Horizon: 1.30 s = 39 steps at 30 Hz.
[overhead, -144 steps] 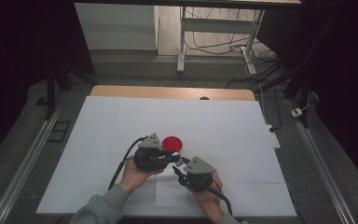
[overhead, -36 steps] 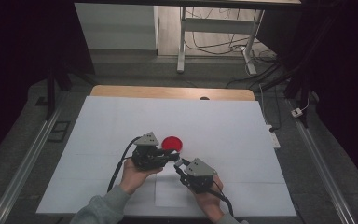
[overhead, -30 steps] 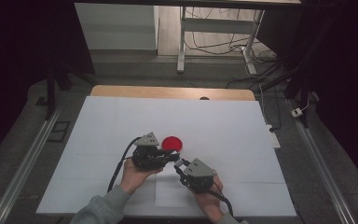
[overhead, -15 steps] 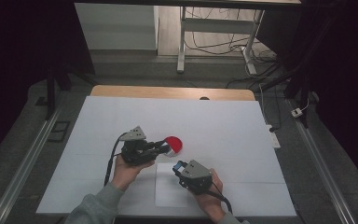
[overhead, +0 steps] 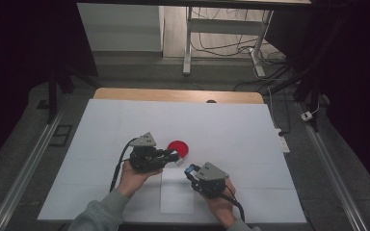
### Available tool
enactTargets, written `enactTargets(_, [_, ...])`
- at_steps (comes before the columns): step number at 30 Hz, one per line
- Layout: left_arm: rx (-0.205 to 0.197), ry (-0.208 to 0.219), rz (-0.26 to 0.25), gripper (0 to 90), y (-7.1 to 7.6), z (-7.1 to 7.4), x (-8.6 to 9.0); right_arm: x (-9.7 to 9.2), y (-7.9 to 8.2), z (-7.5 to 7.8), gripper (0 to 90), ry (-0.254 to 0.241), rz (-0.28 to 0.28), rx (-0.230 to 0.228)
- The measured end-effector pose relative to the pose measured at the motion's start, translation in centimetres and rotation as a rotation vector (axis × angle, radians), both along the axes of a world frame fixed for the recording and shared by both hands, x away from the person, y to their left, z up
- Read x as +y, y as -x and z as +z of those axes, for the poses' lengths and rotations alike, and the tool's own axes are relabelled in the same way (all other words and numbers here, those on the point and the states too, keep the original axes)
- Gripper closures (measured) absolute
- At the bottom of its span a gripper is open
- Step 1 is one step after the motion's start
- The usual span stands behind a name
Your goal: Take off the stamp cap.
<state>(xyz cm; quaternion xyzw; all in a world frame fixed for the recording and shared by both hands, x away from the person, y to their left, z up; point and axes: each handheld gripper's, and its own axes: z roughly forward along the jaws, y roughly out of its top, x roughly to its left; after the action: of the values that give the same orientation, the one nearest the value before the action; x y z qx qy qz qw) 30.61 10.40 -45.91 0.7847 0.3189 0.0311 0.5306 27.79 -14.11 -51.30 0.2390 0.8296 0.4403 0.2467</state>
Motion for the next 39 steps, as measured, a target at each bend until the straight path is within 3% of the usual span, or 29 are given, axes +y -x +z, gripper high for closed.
enactTargets(16, [-0.001, -0.011, 0.003, 75.9, 0.0, 0.0, 0.1, -2.2, -0.2, 0.2, 65.3, -0.033, -0.029, 0.014])
enactTargets(33, [-0.002, -0.008, 0.002, 75.9, -0.1, 0.1, 0.3, -8.1, 0.8, 1.4, 65.3, -0.073, -0.068, 0.014])
enactTargets(39, [-0.007, -0.012, 0.000, 75.8, -0.1, 0.1, 0.4, -10.4, 1.2, 1.5, 65.3, -0.080, -0.106, 0.012])
